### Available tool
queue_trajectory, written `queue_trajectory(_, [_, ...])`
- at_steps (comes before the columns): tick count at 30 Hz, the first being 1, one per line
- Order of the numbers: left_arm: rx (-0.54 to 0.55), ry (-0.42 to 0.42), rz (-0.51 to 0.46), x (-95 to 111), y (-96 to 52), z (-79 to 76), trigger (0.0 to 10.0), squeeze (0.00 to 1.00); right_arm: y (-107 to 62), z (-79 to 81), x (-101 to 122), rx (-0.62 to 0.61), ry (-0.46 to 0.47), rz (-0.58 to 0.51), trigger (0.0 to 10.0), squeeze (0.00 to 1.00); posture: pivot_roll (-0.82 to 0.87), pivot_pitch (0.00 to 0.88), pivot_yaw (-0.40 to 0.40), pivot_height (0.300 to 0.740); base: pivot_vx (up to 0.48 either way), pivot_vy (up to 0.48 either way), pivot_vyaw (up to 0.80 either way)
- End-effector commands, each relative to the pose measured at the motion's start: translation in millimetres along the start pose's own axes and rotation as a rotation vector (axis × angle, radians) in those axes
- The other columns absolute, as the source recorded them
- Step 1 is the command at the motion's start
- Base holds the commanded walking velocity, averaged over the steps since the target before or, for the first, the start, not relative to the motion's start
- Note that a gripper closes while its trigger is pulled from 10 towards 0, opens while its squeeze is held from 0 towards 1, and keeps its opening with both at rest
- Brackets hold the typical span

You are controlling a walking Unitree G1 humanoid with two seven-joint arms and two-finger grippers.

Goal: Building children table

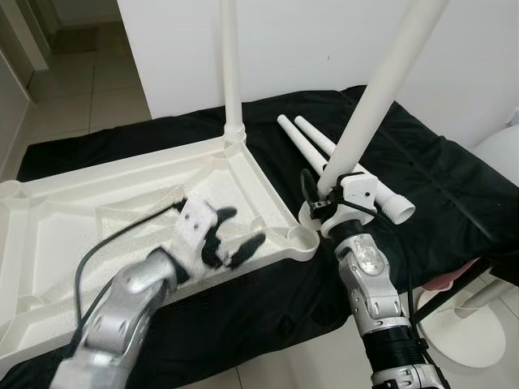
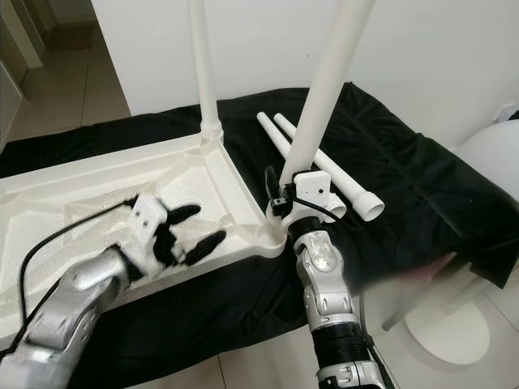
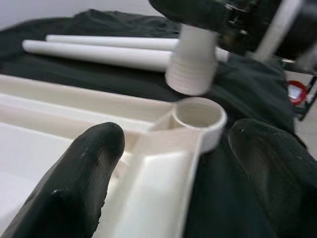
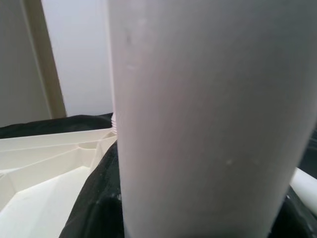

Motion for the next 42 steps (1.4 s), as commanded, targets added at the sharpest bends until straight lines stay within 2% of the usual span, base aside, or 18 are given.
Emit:
queue_trajectory(1, [-0.061, 0.002, -0.001, 3, -0.6, -6.8, 10.0, 0.0, 0.8, 2.5, 3, 0.011, 0.015, -0.008, 10.0, 0.0, -0.02, 0.024, 0.014, 0.74, 0.0, 0.0, 0.0])
queue_trajectory(10, [-0.083, 0.027, 0.059, -8, -4.8, -14.9, 10.0, 0.0, 0.6, 11.2, 2, 0.07, 0.039, 0.007, 10.0, 0.0, -0.03, 0.028, -0.004, 0.74, 0.0, 0.0, 0.0])
queue_trajectory(19, [-0.075, 0.02, 0.076, -8, -9.4, -13.4, 10.0, 0.0, -2.8, 18.5, -3, 0.13, 0.057, 0.035, 10.0, 0.0, -0.02, 0.032, -0.012, 0.74, 0.0, 0.0, 0.0])
queue_trajectory(20, [-0.073, 0.015, 0.084, -9, -11.4, -13.2, 10.0, 0.0, -7.7, 23.5, -11, 0.164, 0.059, 0.067, 10.0, 0.0, -0.02, 0.035, -0.011, 0.74, 0.0, 0.0, 0.0])
queue_trajectory(22, [-0.073, 0.015, 0.084, -9, -11.4, -13.2, 10.0, 0.0, -7.7, 23.5, -11, 0.164, 0.059, 0.067, 10.0, 0.0, -0.02, 0.035, -0.011, 0.74, 0.0, 0.0, 0.0])
queue_trajectory(27, [-0.059, 0.023, 0.094, -10, -11.4, -11.0, 10.0, 0.0, -28.5, 30.0, -50, 0.224, 0.017, 0.204, 10.0, 0.0, -0.02, 0.037, -0.018, 0.74, 0.0, 0.0, 0.0])
queue_trajectory(33, [-0.048, 0.027, 0.101, -10, -12.5, -7.9, 10.0, 0.0, -37.7, 26.9, -58, 0.233, 0.011, 0.238, 10.0, 0.0, -0.02, 0.036, -0.015, 0.74, 0.0, 0.0, 0.0])
queue_trajectory(42, [-0.048, 0.03, 0.103, -9, -12.8, -6.5, 10.0, 0.0, -35.4, 11.1, -58, 0.17, 0.022, 0.237, 10.0, 0.0, -0.02, 0.036, -0.01, 0.74, 0.0, 0.0, 0.0])
Point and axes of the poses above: a point about 5 cm out from each wrist's last joint towards the gripper, its own y axis pointing out of the wrist towards the gripper, its own x axis along the axis of the wrist's last joint, z = x × y, the point moved 4 cm from there along y, pointing out of the wrist towards the gripper, and after that the axes turned 4 degrees about y, right-handed, at the moved point
